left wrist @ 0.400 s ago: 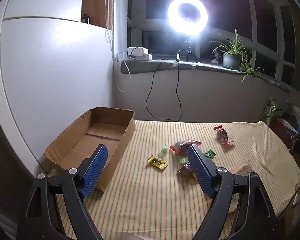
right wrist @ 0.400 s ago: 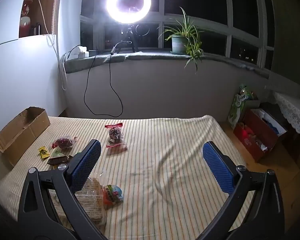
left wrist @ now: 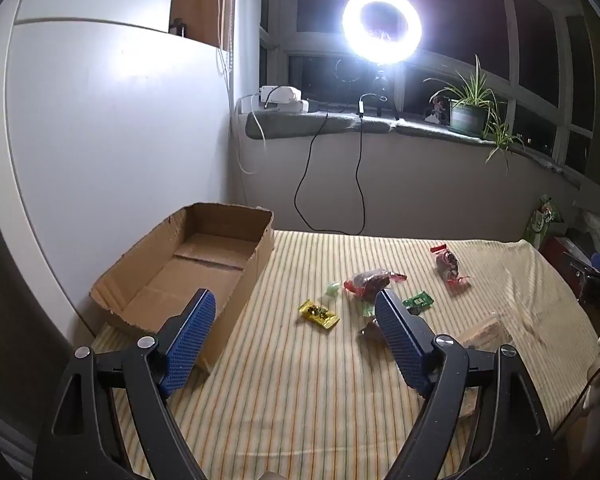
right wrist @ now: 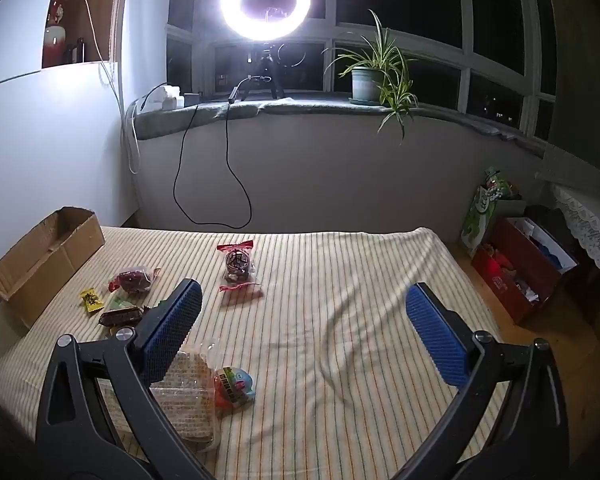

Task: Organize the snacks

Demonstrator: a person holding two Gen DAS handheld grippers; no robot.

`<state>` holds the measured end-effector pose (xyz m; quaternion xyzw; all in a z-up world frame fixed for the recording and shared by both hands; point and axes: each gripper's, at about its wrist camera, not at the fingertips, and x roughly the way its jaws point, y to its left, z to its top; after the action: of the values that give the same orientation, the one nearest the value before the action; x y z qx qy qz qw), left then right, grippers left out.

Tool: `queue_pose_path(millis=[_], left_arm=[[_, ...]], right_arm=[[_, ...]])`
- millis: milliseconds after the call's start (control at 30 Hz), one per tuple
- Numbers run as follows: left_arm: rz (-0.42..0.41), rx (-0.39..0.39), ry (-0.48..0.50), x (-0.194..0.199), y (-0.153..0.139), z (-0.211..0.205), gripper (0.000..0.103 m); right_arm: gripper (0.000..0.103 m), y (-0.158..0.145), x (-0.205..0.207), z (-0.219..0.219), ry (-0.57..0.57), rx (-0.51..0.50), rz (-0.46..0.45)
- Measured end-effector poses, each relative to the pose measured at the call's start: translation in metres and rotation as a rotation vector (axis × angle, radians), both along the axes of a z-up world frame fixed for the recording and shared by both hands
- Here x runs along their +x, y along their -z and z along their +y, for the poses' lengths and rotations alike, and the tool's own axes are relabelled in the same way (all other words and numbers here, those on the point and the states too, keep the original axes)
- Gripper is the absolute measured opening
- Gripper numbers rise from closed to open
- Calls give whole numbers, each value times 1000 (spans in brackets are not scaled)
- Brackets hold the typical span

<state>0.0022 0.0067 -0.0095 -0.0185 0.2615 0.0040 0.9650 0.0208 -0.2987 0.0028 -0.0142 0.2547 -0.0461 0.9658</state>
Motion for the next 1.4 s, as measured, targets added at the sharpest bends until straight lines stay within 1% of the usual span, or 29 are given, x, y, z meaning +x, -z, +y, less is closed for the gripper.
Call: queue_pose_path(millis=[267, 1400], left_arm=[[5, -4, 11, -4, 3, 0, 82], [15, -3, 13, -1, 4, -5, 82]], right_arm=[[103, 5, 4, 0, -6, 6, 25], [103, 6, 8, 3, -9, 16, 26]])
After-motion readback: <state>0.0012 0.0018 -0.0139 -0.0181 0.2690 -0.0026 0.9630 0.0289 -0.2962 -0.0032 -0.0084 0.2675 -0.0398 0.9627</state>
